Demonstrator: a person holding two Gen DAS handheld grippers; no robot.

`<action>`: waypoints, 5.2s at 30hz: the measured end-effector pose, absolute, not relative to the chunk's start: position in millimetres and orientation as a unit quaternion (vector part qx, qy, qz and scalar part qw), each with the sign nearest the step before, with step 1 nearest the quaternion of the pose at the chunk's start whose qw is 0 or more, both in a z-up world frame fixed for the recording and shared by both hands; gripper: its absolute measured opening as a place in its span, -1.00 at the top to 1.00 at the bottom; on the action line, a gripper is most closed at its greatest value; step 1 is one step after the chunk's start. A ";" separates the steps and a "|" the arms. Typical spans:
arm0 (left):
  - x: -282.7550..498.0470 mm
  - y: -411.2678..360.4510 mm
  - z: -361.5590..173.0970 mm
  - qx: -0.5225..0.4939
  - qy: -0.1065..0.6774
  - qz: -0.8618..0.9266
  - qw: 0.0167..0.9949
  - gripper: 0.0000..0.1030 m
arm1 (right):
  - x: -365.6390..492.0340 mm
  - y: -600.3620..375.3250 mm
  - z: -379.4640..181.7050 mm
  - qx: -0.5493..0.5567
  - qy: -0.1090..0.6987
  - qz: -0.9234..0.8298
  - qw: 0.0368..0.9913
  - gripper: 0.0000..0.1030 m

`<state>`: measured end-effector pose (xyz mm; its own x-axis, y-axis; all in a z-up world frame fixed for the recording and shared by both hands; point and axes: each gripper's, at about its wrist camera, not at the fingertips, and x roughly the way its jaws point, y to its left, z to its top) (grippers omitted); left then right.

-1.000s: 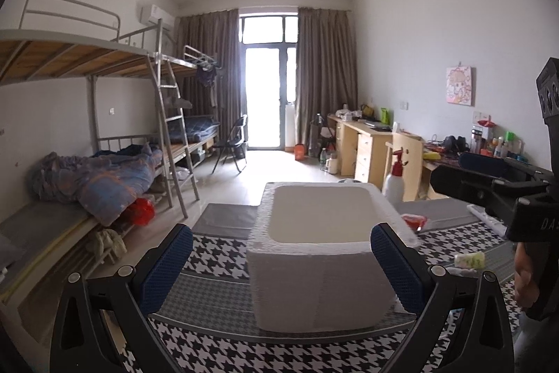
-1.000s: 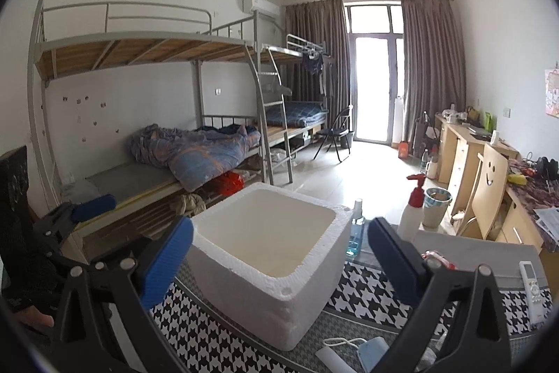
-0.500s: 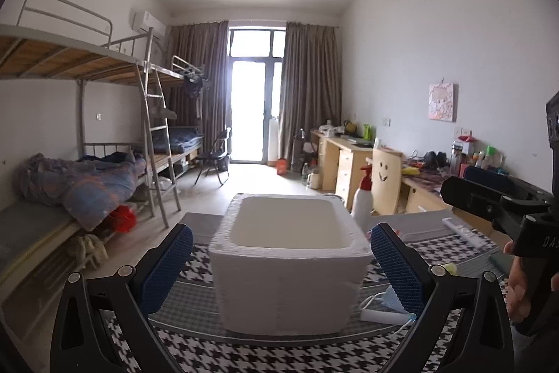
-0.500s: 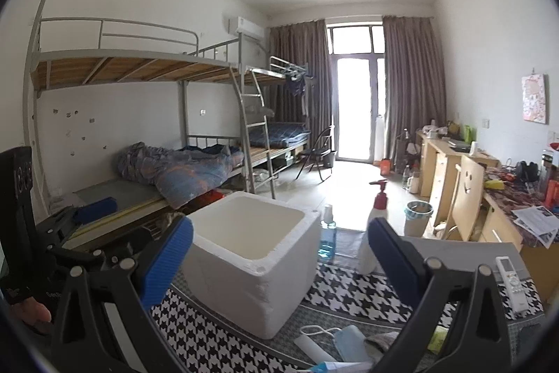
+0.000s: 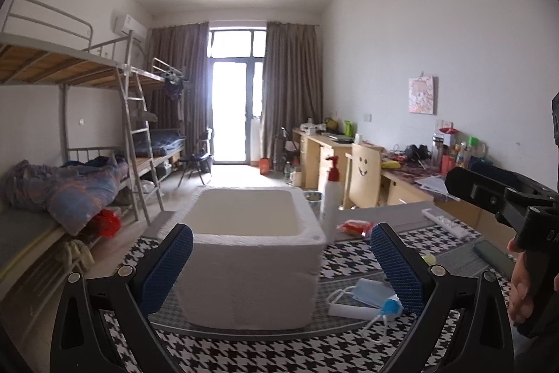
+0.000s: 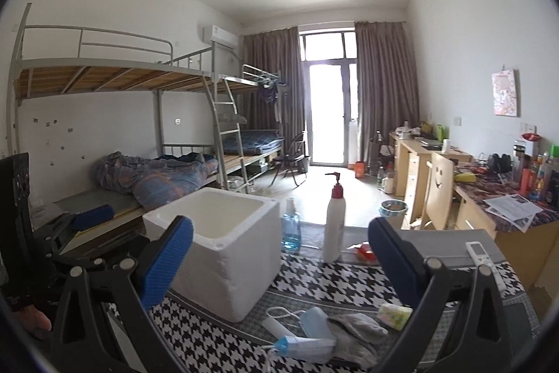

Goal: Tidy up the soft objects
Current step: 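Move both tools back from the foam box toward the table items, then lower the left tool onto the blue face mask and close on it, then lift the blue mask with the left tool while the right tool grasps the green tissue pack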

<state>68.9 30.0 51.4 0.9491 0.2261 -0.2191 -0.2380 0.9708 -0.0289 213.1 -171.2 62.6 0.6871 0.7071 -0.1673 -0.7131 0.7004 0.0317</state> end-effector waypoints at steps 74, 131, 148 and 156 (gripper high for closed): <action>196.5 -49.2 -44.8 0.031 0.303 -0.067 0.950 -0.98 | 308.4 -252.8 -29.7 -0.004 0.256 0.248 0.934 -0.97; 220.3 -52.7 -74.4 0.010 0.372 -0.144 0.917 0.88 | 402.7 -200.5 -79.7 -0.066 0.411 0.250 0.874 -0.97; 218.8 -51.6 -71.6 0.010 0.367 -0.140 0.920 0.88 | 410.2 -199.7 -94.9 -0.056 0.443 0.251 0.859 -0.42; 216.5 -51.1 -68.9 0.008 0.364 -0.136 0.921 0.88 | 406.6 -206.2 -88.9 -0.054 0.433 0.250 0.864 -0.18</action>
